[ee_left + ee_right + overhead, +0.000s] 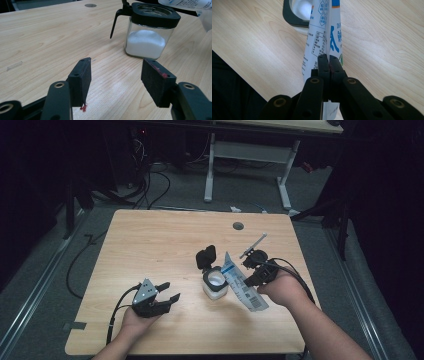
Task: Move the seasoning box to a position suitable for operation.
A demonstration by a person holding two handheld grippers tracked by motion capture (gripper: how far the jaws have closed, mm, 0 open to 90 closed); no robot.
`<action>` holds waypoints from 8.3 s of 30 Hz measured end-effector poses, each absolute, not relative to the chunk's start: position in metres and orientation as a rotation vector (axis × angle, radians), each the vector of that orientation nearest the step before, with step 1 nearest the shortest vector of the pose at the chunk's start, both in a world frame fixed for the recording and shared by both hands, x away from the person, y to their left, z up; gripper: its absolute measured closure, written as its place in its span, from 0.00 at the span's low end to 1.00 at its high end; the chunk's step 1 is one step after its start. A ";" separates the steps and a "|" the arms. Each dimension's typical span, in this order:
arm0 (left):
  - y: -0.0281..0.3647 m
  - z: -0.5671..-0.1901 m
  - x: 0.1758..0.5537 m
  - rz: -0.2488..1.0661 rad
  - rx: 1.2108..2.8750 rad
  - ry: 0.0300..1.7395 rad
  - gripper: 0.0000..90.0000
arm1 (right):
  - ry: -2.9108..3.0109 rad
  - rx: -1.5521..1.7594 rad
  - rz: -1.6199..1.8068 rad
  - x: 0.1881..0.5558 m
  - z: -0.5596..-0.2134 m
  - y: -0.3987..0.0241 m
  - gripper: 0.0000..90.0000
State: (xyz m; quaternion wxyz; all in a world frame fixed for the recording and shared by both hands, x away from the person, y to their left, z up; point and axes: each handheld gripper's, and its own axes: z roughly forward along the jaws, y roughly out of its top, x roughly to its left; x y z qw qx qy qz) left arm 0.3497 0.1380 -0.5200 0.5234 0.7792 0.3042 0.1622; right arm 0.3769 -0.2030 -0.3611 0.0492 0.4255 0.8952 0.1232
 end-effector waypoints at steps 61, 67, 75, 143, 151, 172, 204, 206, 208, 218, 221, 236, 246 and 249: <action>0.139 -0.520 0.348 0.373 1.866 0.732 0.46 | 2.527 1.505 0.354 0.404 -0.391 -0.266 1.00; 0.139 -0.520 0.349 0.373 1.863 0.734 0.46 | 2.495 1.500 0.412 0.400 -0.392 -0.267 1.00; 0.141 -0.520 0.350 0.373 1.862 0.745 0.46 | 2.453 1.496 0.470 0.397 -0.398 -0.270 1.00; 0.212 -0.523 0.362 0.436 1.892 0.884 0.45 | 1.841 1.376 1.179 0.335 -0.455 -0.298 1.00; 0.215 -0.523 0.361 0.445 1.888 0.895 0.45 | 1.789 1.354 1.230 0.330 -0.467 -0.299 1.00; 0.211 -0.527 0.355 0.444 1.887 0.873 0.44 | 1.647 1.320 1.317 0.324 -0.486 -0.319 1.00; 0.211 -0.527 0.353 0.432 1.895 0.873 0.44 | 1.655 1.291 1.267 0.300 -0.501 -0.318 0.98; 0.211 -0.527 0.353 0.432 1.899 0.871 0.44 | 1.657 1.294 1.264 0.300 -0.501 -0.318 0.98; 0.211 -0.527 0.353 0.432 1.901 0.869 0.44 | 1.655 1.295 1.261 0.299 -0.501 -0.318 0.97; 0.211 -0.527 0.353 0.429 1.897 0.866 0.44 | 1.663 1.295 1.250 0.296 -0.502 -0.317 0.95; 0.211 -0.527 0.354 0.429 1.900 0.867 0.44 | 1.670 1.292 1.238 0.295 -0.503 -0.316 0.95; 0.211 -0.527 0.354 0.416 1.909 0.865 0.44 | 1.682 1.310 1.199 0.292 -0.506 -0.313 0.80; 0.207 -0.528 0.354 0.389 1.923 0.855 0.44 | 1.721 1.338 1.135 0.281 -0.511 -0.313 0.71; 0.205 -0.528 0.353 0.386 1.920 0.857 0.44 | 1.735 1.339 1.111 0.275 -0.512 -0.311 0.70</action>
